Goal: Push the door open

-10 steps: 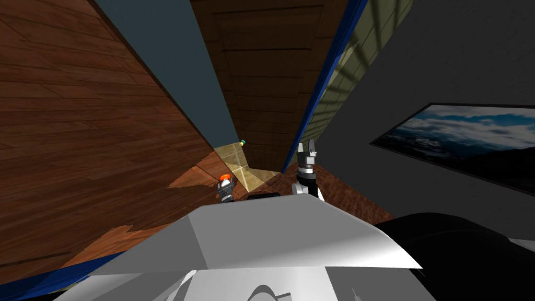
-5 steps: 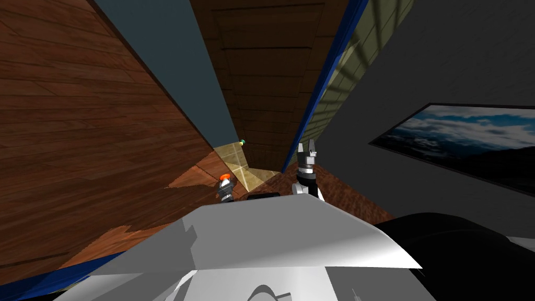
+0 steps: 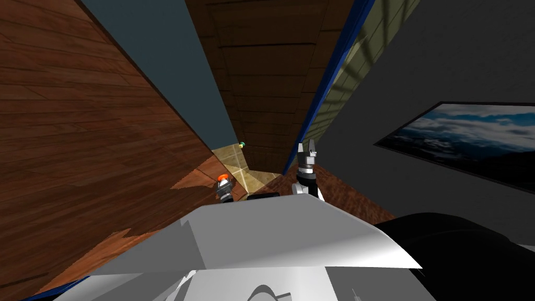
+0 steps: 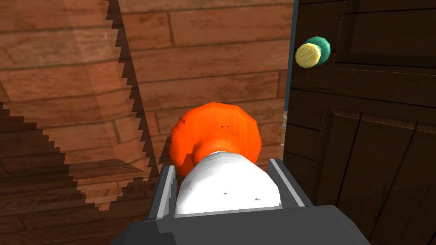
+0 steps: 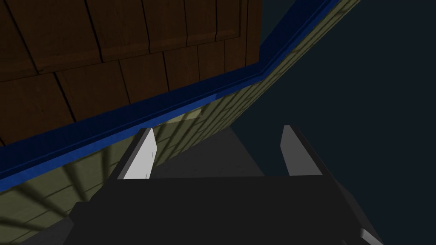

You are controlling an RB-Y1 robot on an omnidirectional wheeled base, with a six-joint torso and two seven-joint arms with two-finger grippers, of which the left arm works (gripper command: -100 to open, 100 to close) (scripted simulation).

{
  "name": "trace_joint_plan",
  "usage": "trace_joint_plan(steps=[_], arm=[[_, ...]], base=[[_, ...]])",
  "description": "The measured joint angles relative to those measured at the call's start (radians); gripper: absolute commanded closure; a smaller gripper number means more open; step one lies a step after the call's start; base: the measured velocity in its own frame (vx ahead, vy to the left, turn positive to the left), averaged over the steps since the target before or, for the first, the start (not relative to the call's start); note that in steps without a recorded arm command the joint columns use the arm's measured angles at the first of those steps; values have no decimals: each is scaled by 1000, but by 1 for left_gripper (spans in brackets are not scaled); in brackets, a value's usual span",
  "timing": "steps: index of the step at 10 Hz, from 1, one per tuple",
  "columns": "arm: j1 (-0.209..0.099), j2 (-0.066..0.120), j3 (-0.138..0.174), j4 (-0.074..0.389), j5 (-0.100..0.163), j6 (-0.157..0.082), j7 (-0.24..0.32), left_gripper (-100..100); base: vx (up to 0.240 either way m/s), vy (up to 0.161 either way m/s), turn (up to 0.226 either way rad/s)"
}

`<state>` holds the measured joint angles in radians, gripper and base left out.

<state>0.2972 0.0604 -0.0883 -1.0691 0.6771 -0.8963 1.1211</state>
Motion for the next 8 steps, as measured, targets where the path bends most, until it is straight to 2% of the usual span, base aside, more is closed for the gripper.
trace_joint_plan(steps=[1,3,4,8], arm=[[-29,1,14,26,12,-10,-6,100],[-56,-1,39,31,33,-13,-29,100],[-76,-5,48,57,40,-28,-34,100],[-111,-14,92,83,79,-39,-70,100]], base=[[133,61,-20],[110,59,5],[113,61,-2],[91,55,10]])
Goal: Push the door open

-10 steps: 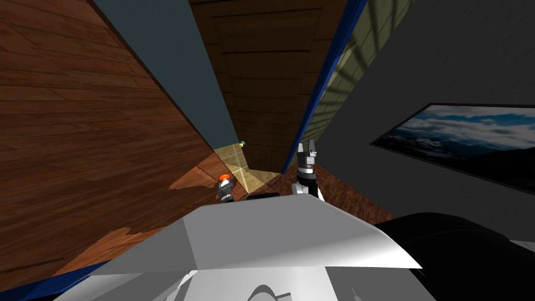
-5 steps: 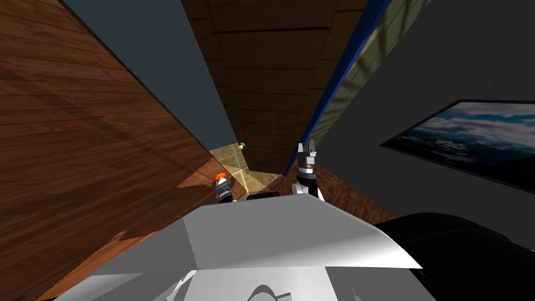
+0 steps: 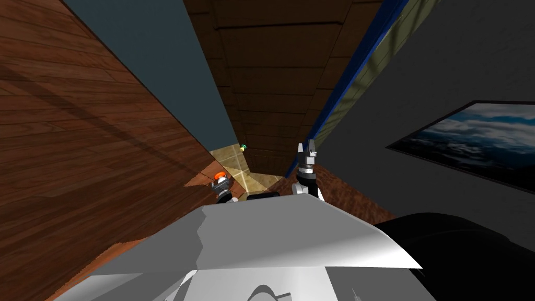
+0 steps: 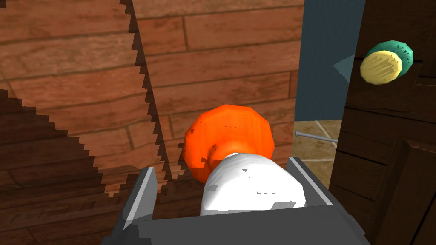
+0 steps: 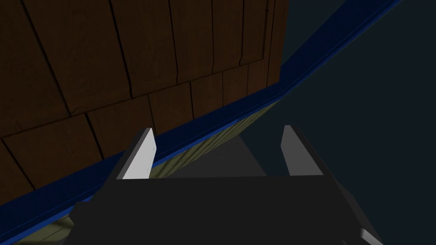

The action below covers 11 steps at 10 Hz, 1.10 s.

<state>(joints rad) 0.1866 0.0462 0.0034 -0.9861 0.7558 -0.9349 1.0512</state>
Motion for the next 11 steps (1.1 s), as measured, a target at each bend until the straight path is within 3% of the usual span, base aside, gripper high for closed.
trace_joint_plan(steps=[2,4,9,11], arm=[[-28,-11,20,30,17,-17,-17,100],[-42,-27,46,18,41,-7,-52,100],[-111,-35,88,102,75,-49,-61,100],[-127,-47,112,104,95,-48,-86,100]], base=[[95,59,6],[91,58,19],[85,41,10],[112,65,9]])
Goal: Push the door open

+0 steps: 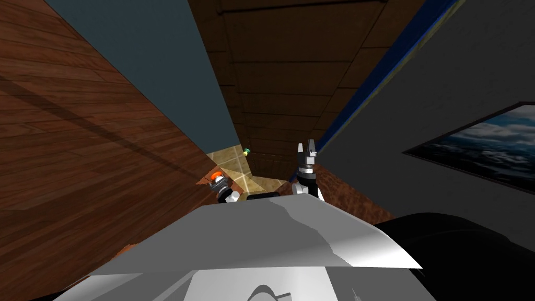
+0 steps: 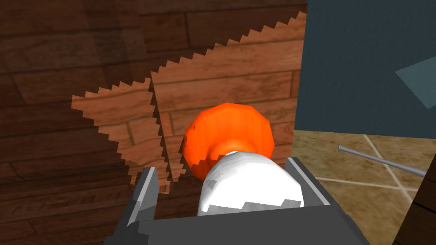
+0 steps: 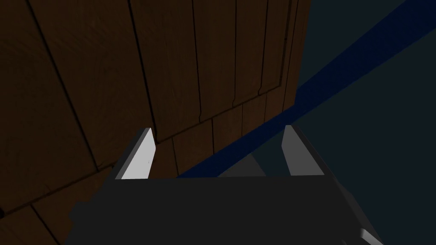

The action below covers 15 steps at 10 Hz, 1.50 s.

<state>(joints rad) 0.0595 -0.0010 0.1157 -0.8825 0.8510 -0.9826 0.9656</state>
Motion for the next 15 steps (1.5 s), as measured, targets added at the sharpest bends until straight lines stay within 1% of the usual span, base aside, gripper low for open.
trace_joint_plan(steps=[1,3,4,5,6,8,9,10,12,13,14,15], arm=[[-7,-11,13,0,12,-3,-13,100],[-36,-27,38,28,32,-19,-28,100],[-44,-34,49,29,41,-22,-39,100],[-64,-35,62,54,50,-33,-41,100],[-77,-42,76,73,60,-44,-45,100],[-82,-41,79,74,67,-49,-50,100],[-89,-41,76,82,71,-54,-51,100],[-105,-36,74,103,74,-64,-45,100],[-101,-40,75,81,90,-66,-63,100],[-107,-38,72,87,93,-74,-64,100],[-123,-31,71,112,97,-91,-53,100],[-141,-22,72,147,102,-113,-38,100]], base=[[151,71,31],[165,51,23],[151,48,58],[198,40,64],[95,18,25],[-31,140,-66],[-44,123,-65],[-39,138,-30],[-11,150,-46],[11,99,-37],[14,108,-62],[3,74,-11]])
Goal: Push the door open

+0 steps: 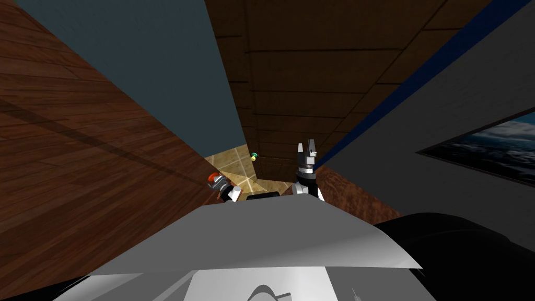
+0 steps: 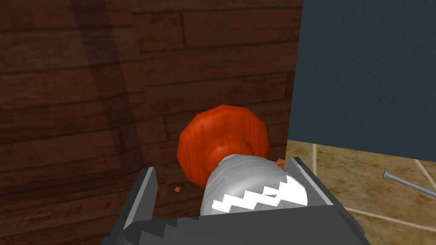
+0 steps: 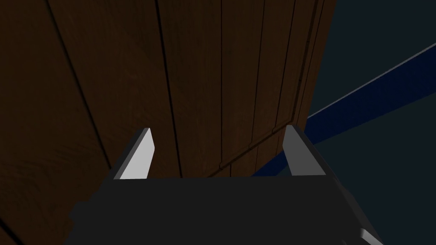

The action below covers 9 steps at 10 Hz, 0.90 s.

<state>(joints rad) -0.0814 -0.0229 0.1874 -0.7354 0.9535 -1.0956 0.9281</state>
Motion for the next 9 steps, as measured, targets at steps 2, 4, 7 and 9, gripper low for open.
trace_joint_plan(steps=[2,4,7,9], arm=[[12,-5,1,-38,6,6,-15,100],[11,-2,5,-51,16,17,-33,100],[13,-1,7,-57,23,13,-38,100],[11,-13,4,-54,19,-1,-39,100]], base=[[3,32,-14],[8,34,12],[2,27,-7],[7,0,5]])
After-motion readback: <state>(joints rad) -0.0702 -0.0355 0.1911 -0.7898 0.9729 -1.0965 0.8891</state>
